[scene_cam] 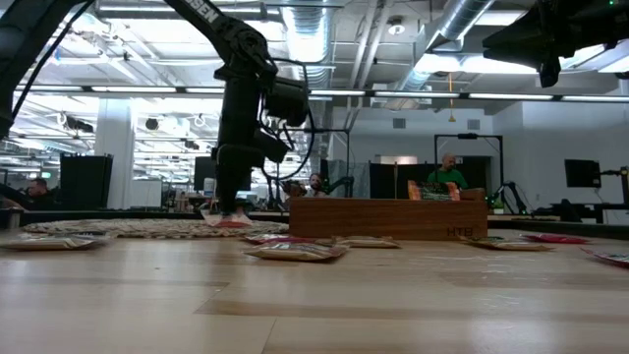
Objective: Pick & Place Tea
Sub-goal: Put the orange tea bag into the right section of the wooden organizer
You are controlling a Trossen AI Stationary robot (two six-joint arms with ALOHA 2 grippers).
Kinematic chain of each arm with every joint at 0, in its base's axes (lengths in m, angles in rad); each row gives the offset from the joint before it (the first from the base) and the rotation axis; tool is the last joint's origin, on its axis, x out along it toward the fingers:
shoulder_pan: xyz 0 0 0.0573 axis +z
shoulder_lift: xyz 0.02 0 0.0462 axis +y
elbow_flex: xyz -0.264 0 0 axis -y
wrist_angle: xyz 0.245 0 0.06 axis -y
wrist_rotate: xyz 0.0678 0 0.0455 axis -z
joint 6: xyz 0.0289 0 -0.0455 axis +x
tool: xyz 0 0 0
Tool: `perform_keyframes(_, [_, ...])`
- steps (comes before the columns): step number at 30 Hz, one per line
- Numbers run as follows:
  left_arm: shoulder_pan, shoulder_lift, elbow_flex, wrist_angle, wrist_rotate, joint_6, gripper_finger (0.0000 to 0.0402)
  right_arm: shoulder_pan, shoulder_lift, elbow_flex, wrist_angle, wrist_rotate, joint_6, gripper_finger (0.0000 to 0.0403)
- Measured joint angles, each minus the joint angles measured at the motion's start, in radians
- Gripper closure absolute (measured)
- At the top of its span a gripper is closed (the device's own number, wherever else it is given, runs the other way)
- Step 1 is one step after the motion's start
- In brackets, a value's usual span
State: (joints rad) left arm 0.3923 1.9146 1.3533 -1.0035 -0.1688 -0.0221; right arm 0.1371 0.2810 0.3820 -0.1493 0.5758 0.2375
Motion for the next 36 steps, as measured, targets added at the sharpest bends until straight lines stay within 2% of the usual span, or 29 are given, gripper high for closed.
perform_keyframes(24, [-0.03, -0.188, 0.027, -0.049, 0.016, -0.054, 0.0401, 0.0, 0.0, 0.0, 0.012, -0.002, 0.026, 0.031])
perform_keyframes(30, [-0.022, -0.182, 0.027, -0.039, 0.016, -0.063, 0.0401, 0.0, 0.0, 0.0, 0.006, -0.003, 0.026, 0.031])
perform_keyframes(36, [0.0, -0.154, 0.027, 0.038, 0.037, -0.042, 0.0402, 0.0, 0.0, 0.0, -0.003, -0.005, 0.026, 0.031])
